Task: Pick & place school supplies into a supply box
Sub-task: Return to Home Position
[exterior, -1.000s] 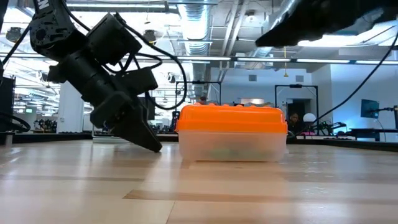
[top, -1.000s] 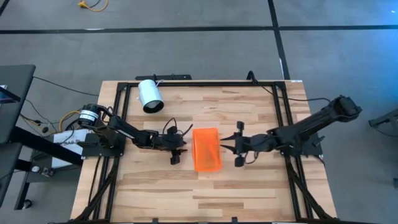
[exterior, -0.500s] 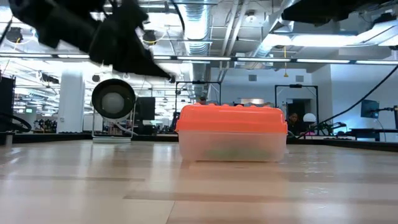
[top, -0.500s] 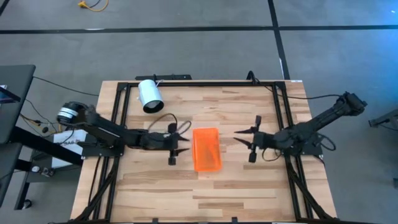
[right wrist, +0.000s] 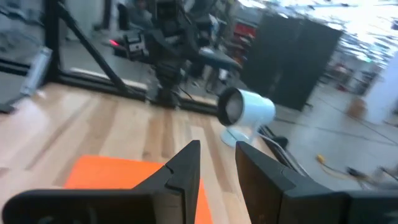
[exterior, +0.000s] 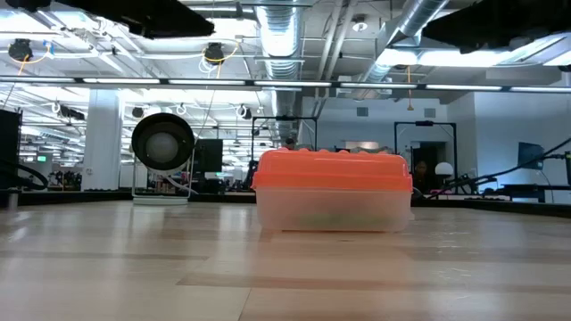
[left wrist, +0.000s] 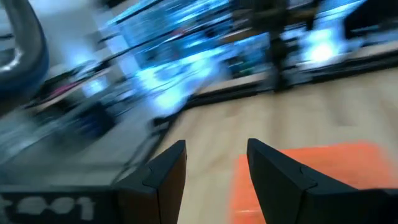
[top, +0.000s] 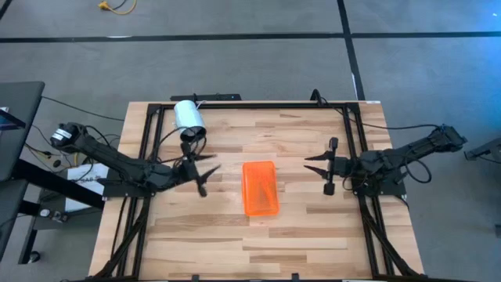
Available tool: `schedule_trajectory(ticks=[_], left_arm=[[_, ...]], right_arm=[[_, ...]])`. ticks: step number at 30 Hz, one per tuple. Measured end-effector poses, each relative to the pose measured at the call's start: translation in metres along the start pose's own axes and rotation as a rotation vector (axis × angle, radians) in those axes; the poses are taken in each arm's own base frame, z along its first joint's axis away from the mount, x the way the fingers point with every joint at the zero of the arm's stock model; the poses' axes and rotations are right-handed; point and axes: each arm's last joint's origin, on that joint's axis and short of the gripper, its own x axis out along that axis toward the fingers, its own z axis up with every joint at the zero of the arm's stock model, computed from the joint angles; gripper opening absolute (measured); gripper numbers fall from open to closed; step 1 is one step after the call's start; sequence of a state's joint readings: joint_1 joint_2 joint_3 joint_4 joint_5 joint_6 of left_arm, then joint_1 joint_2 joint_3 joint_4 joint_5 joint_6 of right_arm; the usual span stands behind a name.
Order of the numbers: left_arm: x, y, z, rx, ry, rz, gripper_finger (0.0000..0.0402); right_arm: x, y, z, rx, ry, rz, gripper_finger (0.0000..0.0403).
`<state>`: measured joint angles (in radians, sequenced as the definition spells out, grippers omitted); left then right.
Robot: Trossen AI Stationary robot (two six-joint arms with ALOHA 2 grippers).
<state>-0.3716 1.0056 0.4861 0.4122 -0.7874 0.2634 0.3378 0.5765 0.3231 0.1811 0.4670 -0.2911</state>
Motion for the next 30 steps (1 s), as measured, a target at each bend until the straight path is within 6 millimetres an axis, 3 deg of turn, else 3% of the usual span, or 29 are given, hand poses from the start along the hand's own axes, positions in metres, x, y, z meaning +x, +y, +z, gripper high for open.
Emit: schedule_trajectory(ticks=[3, 9, 13, 18, 24, 30], left_arm=[[-0.004, 0.005, -0.011, 0.012, -0.077, -0.143, 0.0161], [-0.003, 0.035, -0.042, -0.065, -0.327, -0.275, 0.0161], [0.003, 0.051, -0.059, -0.107, -0.357, -0.314, 0.0161], [0.000, 0.053, -0.074, -0.113, -0.295, -0.275, 0.0161], [-0.022, 0.051, -0.094, -0.140, -0.291, -0.174, 0.0161], [-0.040, 0.050, -0.088, -0.113, -0.305, -0.178, 0.0161]], right_arm=[[-0.006, -0.006, -0.005, 0.008, -0.042, 0.033, 0.0098], [-0.011, -0.012, -0.015, 0.030, -0.102, 0.041, 0.0098], [-0.011, -0.013, -0.017, 0.028, -0.096, 0.031, 0.0098], [-0.010, -0.014, -0.024, 0.035, -0.027, 0.029, 0.0098], [-0.014, -0.019, -0.029, 0.089, 0.024, -0.025, 0.0098], [-0.025, -0.020, -0.037, 0.130, -0.018, -0.039, 0.0098]])
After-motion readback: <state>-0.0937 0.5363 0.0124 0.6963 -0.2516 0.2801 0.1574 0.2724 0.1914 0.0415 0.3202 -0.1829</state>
